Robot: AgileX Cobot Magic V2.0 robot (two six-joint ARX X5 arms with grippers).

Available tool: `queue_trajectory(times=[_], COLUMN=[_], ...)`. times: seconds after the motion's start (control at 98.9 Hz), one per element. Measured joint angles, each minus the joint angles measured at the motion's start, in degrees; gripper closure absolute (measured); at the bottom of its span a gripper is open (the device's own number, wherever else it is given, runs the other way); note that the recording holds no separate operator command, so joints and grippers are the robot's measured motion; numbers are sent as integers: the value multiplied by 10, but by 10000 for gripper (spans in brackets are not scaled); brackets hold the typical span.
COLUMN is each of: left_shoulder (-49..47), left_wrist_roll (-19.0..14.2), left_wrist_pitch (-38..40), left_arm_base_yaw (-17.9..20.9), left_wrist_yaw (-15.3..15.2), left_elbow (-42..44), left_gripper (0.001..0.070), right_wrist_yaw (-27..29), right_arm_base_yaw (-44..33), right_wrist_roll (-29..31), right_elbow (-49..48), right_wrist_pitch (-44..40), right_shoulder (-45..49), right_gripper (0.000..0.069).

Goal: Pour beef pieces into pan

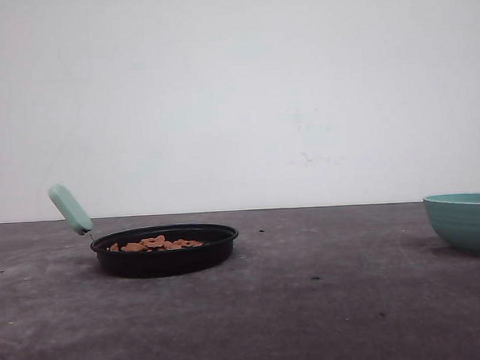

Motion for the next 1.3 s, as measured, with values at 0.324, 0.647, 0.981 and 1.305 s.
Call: queue_trajectory(times=[0.324, 0.647, 0.981, 1.305], left_shoulder=[0, 0, 0, 0], left_wrist_roll=[0, 0, 0, 0], left_wrist_pitch=[1, 0, 0, 0], left_arm_base_yaw=[0, 0, 0, 0], left_wrist_yaw=[0, 0, 0, 0], left_elbow=[0, 0, 0, 0], left_gripper=[685, 685, 685, 685], right_wrist_yaw=[-17, -11, 18, 6], right_arm_base_yaw=[-9, -13, -13, -13], right_wrist_roll=[25, 25, 2, -21], right_elbow=[-72, -72, -71, -71], right_wrist_pitch=[-9, -45, -122, -121], right_shoulder=[-43, -42, -37, -19], right_gripper=[687, 687, 687, 687])
